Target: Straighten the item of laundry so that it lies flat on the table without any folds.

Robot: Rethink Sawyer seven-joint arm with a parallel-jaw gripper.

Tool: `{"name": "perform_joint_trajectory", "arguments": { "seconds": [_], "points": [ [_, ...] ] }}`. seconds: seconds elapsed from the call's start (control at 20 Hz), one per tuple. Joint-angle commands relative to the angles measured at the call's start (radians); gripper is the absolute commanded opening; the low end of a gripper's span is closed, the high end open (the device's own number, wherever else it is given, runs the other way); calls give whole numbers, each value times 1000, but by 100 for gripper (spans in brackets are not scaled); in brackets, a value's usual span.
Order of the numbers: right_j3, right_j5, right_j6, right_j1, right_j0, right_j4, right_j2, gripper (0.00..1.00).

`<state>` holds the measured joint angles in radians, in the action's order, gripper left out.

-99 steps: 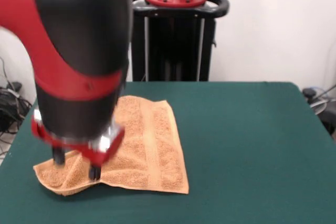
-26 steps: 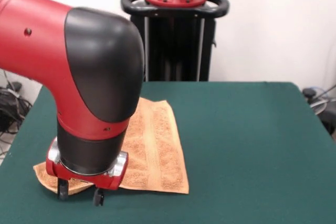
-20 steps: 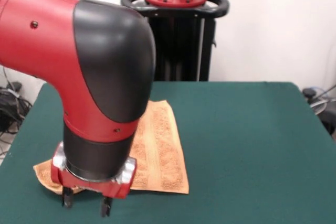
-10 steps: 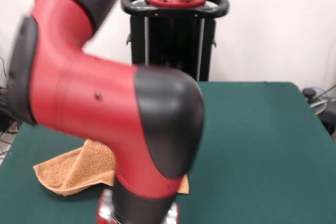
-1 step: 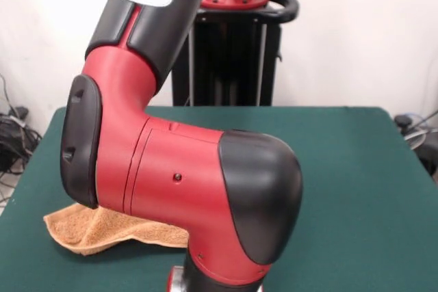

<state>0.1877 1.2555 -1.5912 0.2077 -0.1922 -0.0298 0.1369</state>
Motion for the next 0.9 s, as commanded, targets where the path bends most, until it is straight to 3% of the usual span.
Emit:
{"name": "perform_joint_trajectory", "arguments": {
  "seconds": [0.05, 0.35, 0.7, 0.9],
  "points": [
    [4, 250, -189, 95, 18, 48, -38, 100],
    [-24, 369, -142, 102, 10, 50, -9, 100],
    [-2, 597, -67, -8, 2, 57, 20, 100],
    [33, 639, -59, -56, 9, 46, 14, 100]
  ]
}}
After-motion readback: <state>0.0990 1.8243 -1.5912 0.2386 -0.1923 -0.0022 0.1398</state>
